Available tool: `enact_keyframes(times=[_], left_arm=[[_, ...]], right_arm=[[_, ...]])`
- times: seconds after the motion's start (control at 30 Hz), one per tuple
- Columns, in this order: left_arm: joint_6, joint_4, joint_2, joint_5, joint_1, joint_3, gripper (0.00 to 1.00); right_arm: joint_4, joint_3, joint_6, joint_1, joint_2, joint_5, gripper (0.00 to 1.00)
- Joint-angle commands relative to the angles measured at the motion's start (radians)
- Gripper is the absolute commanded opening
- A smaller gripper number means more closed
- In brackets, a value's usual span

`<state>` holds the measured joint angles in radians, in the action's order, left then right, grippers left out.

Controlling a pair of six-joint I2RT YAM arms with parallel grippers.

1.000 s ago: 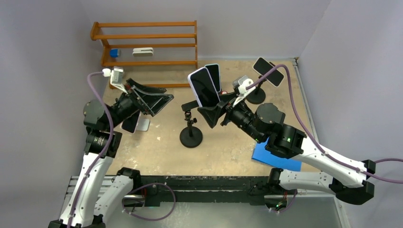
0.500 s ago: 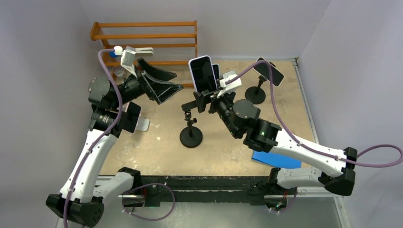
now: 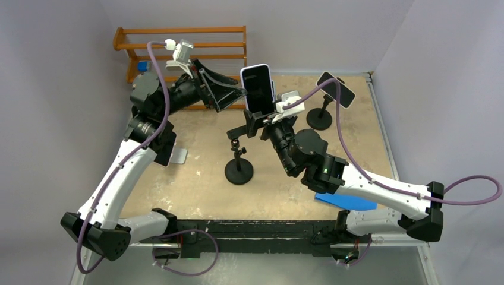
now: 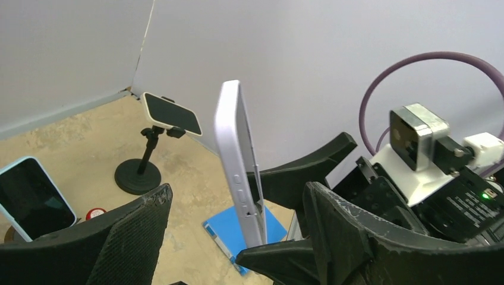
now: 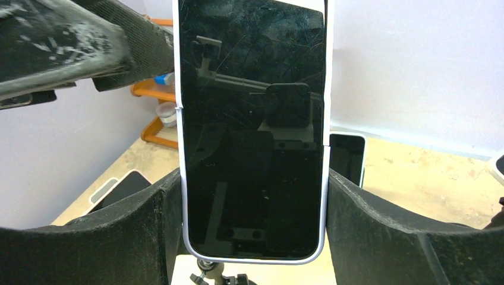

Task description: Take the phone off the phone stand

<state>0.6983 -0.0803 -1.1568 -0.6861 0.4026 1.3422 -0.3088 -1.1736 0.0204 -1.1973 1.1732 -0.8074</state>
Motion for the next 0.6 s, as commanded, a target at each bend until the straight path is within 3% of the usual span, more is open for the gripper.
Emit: enact_keyframes(times=[0.0, 0.33, 0.57], left_arm=[[0.039, 0.002, -0.027, 0.026, 0.013, 0.062, 0.77], [0.055, 0.013, -0.095, -0.002, 0.059, 0.106, 0.65], [0.054, -0.001, -0.125, -0.007, 0.088, 0.121, 0.42]], right_arm=[[-0.165, -0.003, 0.054, -0.005, -0.043, -0.035, 0.0], [-0.188, -0.001, 0.064, -0.005, -0.039, -0.014, 0.0], [-0.188, 0.013, 0.064, -0.005, -0.051, -0.017, 0.0]])
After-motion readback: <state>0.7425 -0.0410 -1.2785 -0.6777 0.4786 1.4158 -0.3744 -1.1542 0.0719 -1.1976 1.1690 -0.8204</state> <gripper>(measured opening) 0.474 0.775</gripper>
